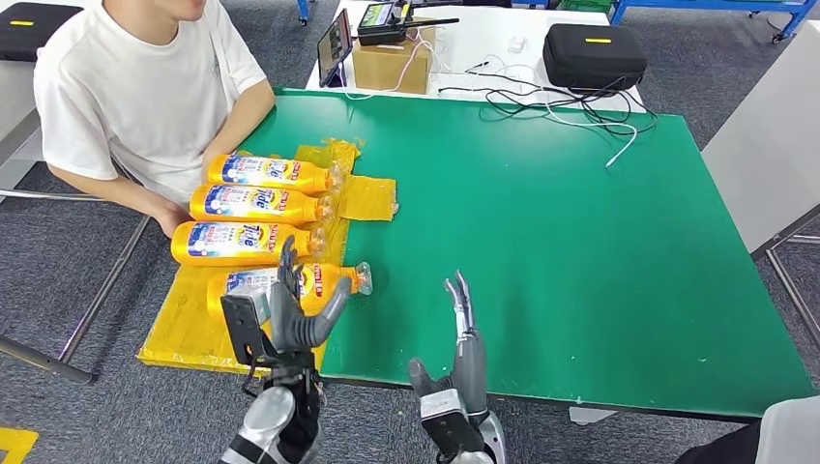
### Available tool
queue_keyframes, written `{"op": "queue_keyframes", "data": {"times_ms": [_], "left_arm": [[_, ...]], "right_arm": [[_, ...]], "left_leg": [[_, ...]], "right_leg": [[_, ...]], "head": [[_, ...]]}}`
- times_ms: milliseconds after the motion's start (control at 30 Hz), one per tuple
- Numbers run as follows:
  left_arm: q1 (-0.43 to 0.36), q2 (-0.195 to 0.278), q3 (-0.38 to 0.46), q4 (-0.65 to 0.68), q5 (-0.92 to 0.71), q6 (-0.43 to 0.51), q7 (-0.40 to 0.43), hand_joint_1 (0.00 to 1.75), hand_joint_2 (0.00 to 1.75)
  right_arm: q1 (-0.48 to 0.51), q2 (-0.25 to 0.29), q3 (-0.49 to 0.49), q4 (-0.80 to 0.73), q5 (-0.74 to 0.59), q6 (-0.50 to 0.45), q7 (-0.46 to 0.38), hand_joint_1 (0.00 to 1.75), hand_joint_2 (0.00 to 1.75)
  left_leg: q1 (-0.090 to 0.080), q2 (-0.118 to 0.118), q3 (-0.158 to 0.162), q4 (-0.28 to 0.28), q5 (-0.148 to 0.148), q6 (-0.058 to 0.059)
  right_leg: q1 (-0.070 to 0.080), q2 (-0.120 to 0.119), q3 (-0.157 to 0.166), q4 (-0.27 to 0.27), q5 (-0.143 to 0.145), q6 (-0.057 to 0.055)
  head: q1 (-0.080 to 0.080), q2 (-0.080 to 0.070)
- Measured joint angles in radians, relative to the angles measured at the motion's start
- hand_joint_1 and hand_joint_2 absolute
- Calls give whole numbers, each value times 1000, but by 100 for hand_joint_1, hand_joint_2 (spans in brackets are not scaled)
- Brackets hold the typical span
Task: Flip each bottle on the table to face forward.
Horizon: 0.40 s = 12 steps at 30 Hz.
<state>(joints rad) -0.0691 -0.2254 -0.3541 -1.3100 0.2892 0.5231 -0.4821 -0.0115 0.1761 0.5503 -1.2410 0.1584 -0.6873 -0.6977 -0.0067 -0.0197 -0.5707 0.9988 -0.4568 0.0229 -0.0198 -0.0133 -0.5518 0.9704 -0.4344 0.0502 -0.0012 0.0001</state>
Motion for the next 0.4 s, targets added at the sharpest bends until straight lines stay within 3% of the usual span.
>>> {"op": "queue_keyframes", "data": {"times_ms": [33,100,133,167,267,300,333,367,400], "left_arm": [[12,1,-9,-3,17,1,0,0,87],[29,4,-25,-6,45,16,6,0,87],[36,6,-33,-6,58,31,10,0,131],[43,8,-43,-4,72,49,9,0,175],[60,12,-82,12,100,97,-29,0,175],[61,12,-96,20,109,107,-48,0,175],[60,12,-110,29,121,112,-62,0,175],[58,12,-122,36,138,110,-64,0,175],[57,13,-128,39,146,109,-65,0,175]], "right_arm": [[0,-1,3,-9,-11,-1,0,0,175],[0,-2,8,-22,-45,4,0,0,175],[2,-2,10,-27,-66,9,0,0,175],[4,-2,13,-32,-85,13,0,0,131],[11,-2,25,-43,-111,14,0,0,0],[11,-2,30,-43,-122,20,0,0,0],[10,-1,35,-42,-137,31,0,0,44],[8,-1,39,-40,-152,45,0,0,44],[8,-1,40,-39,-161,53,0,0,58]], "left_leg": [[0,0,0,0,0,0],[0,1,0,0,0,0],[0,1,0,0,0,0],[0,1,0,0,0,0],[0,1,-1,0,0,0],[0,1,-1,0,0,0],[0,1,-2,0,0,0],[0,1,-2,0,0,0],[0,1,-2,0,0,0]], "right_leg": [[0,0,0,0,0,0],[0,0,-1,0,0,0],[0,1,-1,0,0,0],[0,1,-1,0,0,0],[0,1,-1,0,0,0],[0,1,-2,0,0,0],[0,1,-2,0,0,0],[0,1,-2,0,0,0],[0,1,-2,0,0,0]], "head": [[0,0],[0,0],[0,0],[0,0],[0,0],[0,0],[0,0],[0,0],[0,0]]}}
